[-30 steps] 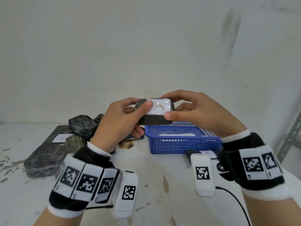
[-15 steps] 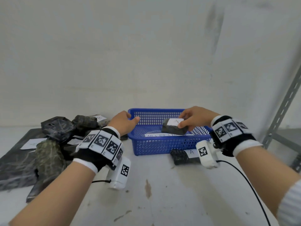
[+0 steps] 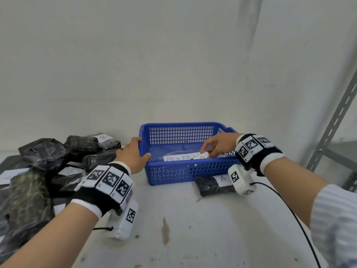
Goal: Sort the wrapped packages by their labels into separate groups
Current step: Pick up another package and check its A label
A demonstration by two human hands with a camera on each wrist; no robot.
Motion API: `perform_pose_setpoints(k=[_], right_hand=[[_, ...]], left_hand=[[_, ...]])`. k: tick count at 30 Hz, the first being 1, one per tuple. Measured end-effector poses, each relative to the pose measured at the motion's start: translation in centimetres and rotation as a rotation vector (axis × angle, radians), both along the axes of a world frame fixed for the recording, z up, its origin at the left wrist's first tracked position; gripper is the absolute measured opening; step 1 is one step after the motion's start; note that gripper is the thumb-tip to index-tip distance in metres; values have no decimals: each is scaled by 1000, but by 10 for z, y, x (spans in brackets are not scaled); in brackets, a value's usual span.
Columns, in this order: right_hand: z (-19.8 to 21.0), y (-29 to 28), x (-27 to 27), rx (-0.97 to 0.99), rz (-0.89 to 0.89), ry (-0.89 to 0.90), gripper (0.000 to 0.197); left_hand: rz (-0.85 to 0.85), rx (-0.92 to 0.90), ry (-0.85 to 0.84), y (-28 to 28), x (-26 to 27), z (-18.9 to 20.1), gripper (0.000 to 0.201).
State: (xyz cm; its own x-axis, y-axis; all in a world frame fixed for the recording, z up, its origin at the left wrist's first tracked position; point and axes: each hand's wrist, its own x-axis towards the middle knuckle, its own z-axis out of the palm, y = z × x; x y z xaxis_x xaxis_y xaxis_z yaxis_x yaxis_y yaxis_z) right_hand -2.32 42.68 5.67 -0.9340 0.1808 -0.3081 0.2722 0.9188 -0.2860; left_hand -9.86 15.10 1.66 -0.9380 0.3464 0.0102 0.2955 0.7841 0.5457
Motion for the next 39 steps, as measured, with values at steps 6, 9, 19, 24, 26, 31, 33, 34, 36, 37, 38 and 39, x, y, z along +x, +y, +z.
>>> perform_pose_setpoints(k=[6, 9, 19, 24, 26, 31, 33, 34, 36, 37, 38, 39], right_hand=[[0, 1, 0, -58, 38, 46, 26], [-1, -2, 3, -116, 57, 84, 28], [-6, 1, -3, 103, 83, -91, 25], [0, 0, -1, 75, 101, -134, 28], [8, -2, 3, 21, 85, -44, 25], [15, -43, 15, -243, -40, 402, 12], [6, -70, 17, -336, -101, 534, 10], [1, -83, 18, -376, -125, 584, 10], [-10, -108, 19, -422, -178, 685, 12], [-14, -120, 20, -442, -201, 738, 12], [-17, -132, 21, -461, -212, 783, 10], [-19, -146, 23, -474, -214, 818, 9]], left_hand=[[-2, -48, 2, 2, 2, 0, 58], [-6, -33, -8, 2, 1, -3, 58], [-42, 5, -2, 2, 1, -5, 56], [-40, -24, 10, 0, -3, -8, 61], [-45, -23, 17, -4, -1, -9, 66], [114, 147, 93, -33, 10, -2, 40], [144, 112, 125, -53, 12, 3, 30], [150, 100, 118, -65, 13, 6, 26], [183, 74, 113, -92, 11, 12, 18], [220, 33, 116, -107, 10, 16, 14], [271, -31, 101, -124, 8, 18, 13], [331, -113, 75, -143, 5, 20, 22]])
